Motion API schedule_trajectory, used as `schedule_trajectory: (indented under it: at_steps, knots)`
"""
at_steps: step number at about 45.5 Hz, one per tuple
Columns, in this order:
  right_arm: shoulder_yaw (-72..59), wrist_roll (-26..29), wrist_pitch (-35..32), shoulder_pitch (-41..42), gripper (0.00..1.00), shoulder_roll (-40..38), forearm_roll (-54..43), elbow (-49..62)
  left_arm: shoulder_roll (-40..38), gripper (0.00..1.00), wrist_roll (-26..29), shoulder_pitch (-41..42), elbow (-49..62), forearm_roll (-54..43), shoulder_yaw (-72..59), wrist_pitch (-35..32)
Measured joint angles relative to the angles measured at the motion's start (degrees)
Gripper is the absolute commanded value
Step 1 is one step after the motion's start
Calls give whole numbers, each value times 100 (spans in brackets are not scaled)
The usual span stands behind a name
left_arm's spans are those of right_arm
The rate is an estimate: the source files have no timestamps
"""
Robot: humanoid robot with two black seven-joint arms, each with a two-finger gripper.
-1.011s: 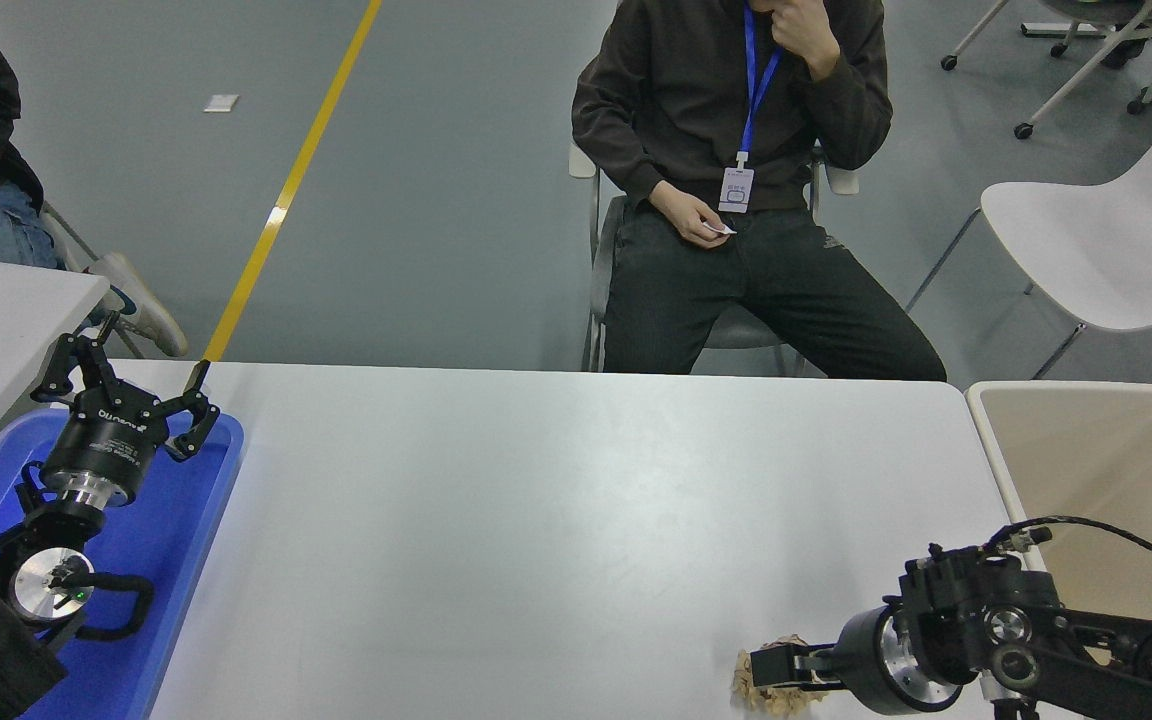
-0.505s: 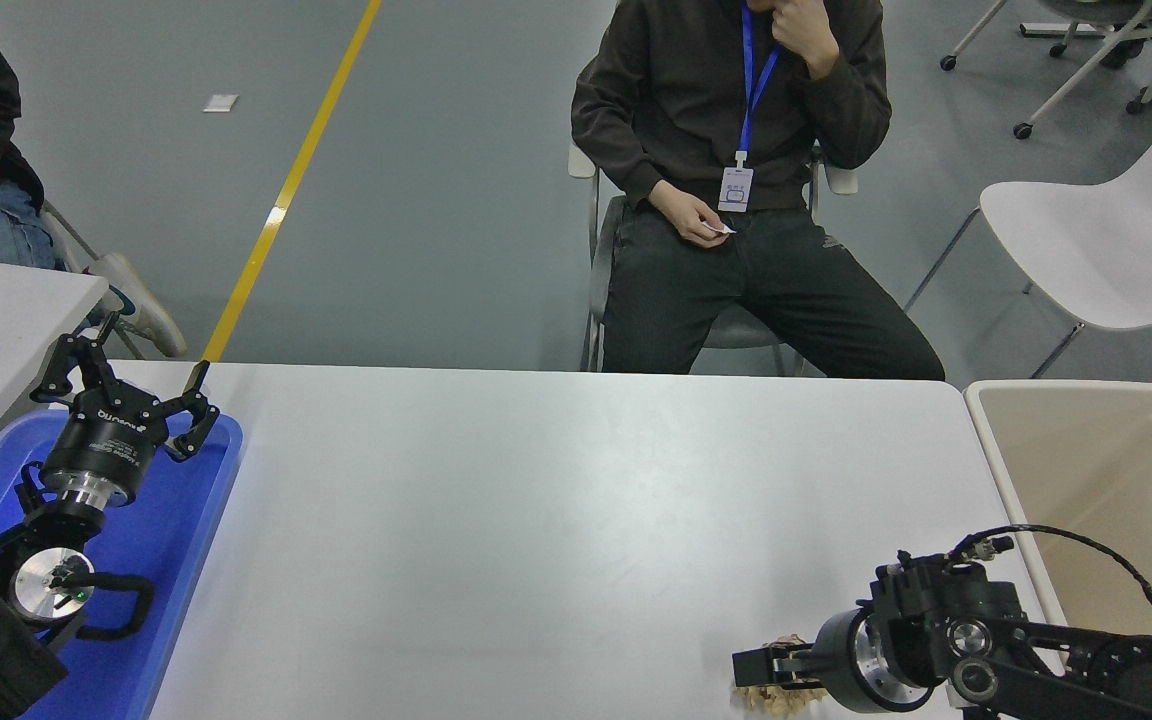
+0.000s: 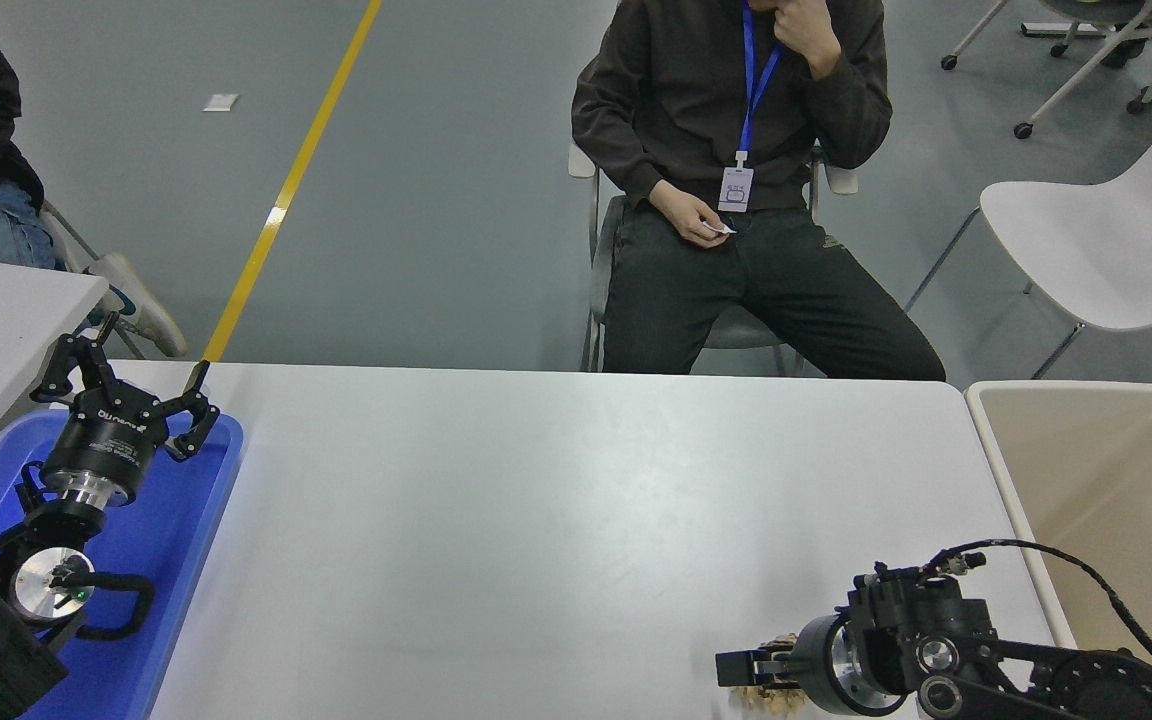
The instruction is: Clean the table surface
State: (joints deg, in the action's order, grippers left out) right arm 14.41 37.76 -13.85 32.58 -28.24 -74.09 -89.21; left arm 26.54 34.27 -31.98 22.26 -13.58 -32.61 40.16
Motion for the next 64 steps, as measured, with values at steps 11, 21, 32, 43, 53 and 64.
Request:
schedule_trajectory:
  at_steps: [11,21,32,43,53,64]
  knots:
    - [-2,-59,76,-34,93,80,-129,116,0,100,0,-1,0,1,0,0]
    - [-11,-118,140,-65,86,223,-416,289,0,100,0,-1,1,-1,0,0]
    - [-54,-204,265,-97,22,330,-674,428,0,100,0,-1,1,-2,0,-5]
    - [-84,-400,304,-165,0,339,-776,487,0,100,0,1,1,-2,0,-5]
    - [15,-501,320,-177,0,339,-779,591,0,100,0,2,1,0,0,-3]
    - [238,-532,310,-59,0,207,-642,473,0,100,-1,3,2,2,0,-1]
